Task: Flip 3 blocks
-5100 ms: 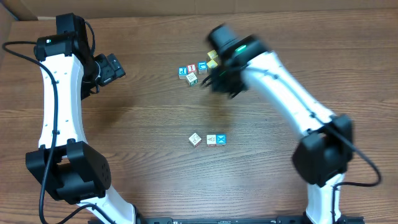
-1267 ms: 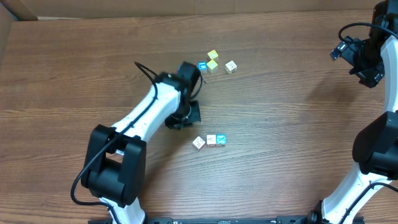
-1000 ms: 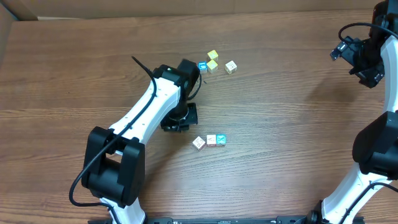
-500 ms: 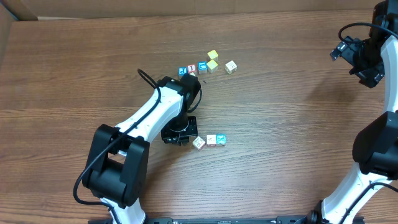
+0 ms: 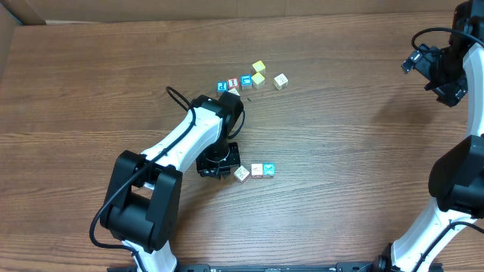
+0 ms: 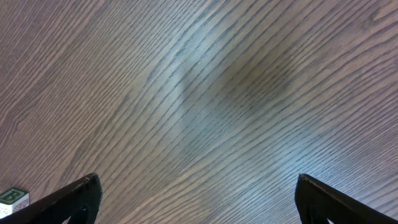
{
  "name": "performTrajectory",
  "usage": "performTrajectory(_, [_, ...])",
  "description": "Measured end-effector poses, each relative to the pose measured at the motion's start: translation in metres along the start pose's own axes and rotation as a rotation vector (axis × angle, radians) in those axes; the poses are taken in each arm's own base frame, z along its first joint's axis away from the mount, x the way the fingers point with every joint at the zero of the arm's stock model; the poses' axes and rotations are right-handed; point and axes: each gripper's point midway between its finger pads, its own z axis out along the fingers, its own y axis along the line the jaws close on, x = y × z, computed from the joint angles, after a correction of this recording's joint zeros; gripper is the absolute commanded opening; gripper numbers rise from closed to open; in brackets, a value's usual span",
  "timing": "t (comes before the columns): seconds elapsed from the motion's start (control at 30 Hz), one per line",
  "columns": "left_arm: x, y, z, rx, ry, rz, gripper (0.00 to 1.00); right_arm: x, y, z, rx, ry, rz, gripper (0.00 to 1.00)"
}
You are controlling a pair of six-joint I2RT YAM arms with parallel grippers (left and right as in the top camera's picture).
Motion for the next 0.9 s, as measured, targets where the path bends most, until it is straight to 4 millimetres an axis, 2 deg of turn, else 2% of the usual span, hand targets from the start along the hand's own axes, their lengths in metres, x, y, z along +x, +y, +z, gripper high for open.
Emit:
performTrajectory(0.23, [0.007,-0.008,0.000,0.040,0.033,-0.008,0.04,0.000,0.000,0.000,0.000,0.000,0.000,1.00])
performTrajectory(0.47, [0.017,-0.012,0.011,0.040,0.055,0.015,0.04,0.000,0.000,0.000,0.000,-0.001,0.001,1.00])
performTrajectory(0.63, [0.014,-0.013,0.020,0.051,0.039,0.016,0.04,0.000,0.000,0.000,0.000,0.000,0.000,1.00])
performTrajectory(0.9, [0.001,-0.023,0.020,0.090,-0.016,0.018,0.04,0.000,0.000,0.000,-0.001,0.000,0.000,1.00])
